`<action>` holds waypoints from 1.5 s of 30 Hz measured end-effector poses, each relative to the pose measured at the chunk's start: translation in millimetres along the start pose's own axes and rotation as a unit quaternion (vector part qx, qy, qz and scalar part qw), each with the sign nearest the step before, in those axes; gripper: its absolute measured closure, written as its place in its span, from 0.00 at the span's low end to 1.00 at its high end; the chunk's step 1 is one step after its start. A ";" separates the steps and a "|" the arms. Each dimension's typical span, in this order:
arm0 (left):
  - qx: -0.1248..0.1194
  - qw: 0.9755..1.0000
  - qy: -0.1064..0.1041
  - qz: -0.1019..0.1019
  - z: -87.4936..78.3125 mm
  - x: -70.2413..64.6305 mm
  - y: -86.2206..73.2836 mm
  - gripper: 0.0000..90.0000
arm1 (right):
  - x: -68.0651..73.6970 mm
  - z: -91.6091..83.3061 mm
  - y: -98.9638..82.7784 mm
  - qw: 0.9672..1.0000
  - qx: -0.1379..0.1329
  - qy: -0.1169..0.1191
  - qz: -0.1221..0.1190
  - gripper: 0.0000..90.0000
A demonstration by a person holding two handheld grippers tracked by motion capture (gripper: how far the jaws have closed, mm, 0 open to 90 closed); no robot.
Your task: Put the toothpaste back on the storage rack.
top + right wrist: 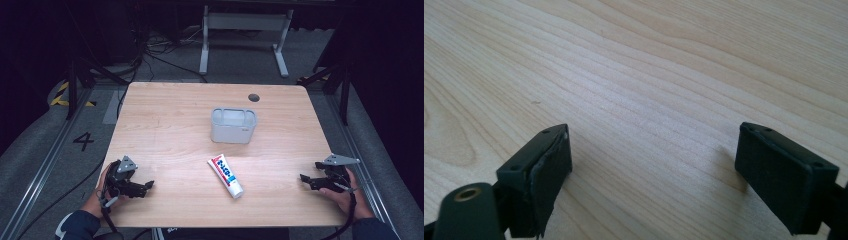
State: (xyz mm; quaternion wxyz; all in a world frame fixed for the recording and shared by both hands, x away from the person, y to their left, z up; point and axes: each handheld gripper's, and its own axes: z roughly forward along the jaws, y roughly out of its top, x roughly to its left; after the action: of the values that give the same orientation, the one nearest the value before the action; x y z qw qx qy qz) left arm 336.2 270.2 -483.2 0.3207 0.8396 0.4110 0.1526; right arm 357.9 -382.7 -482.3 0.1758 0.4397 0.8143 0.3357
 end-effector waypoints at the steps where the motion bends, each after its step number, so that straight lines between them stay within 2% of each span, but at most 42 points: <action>1: 0.000 1.000 -0.001 0.003 -0.1 0.5 0.0 0.02 | 0.2 0.0 0.9 1.000 0.004 -0.001 0.000 0.17; 6: 0.003 1.000 -0.012 0.024 -3.0 2.9 -2.1 0.02 | 2.4 0.8 5.8 1.000 0.016 -0.004 0.002 0.21; 13: 0.001 1.000 -0.012 0.022 -2.8 2.8 -2.4 0.02 | 13.9 2.2 15.2 1.000 0.016 0.009 -0.009 0.23; 22: 0.001 1.000 -0.012 0.022 -2.7 2.8 -2.5 0.02 | 41.6 1.2 38.6 0.999 0.000 0.040 -0.035 0.25; 31: 0.000 1.000 -0.012 0.022 -2.7 2.8 -2.5 0.02 | 56.0 3.3 46.3 0.997 0.001 0.055 -0.052 0.26; 33: 0.001 1.000 -0.012 0.022 -2.7 2.8 -2.5 0.02 | 60.9 3.5 48.5 0.996 0.001 0.058 -0.062 0.27; 39: 0.000 1.000 -0.012 0.022 -2.7 2.8 -2.5 0.02 | 70.2 3.4 54.0 0.995 -0.012 0.073 -0.066 0.28; 45: -0.001 1.000 -0.012 0.022 -2.6 2.8 -2.6 0.02 | 86.6 9.1 63.3 0.992 -0.008 0.083 -0.090 0.29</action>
State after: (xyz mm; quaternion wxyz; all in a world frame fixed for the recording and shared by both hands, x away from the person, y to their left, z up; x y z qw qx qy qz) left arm 335.0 274.7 -483.0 0.3228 0.8501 0.3883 0.1495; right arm 353.3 -282.3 -443.7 0.1406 0.3335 0.8596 0.3606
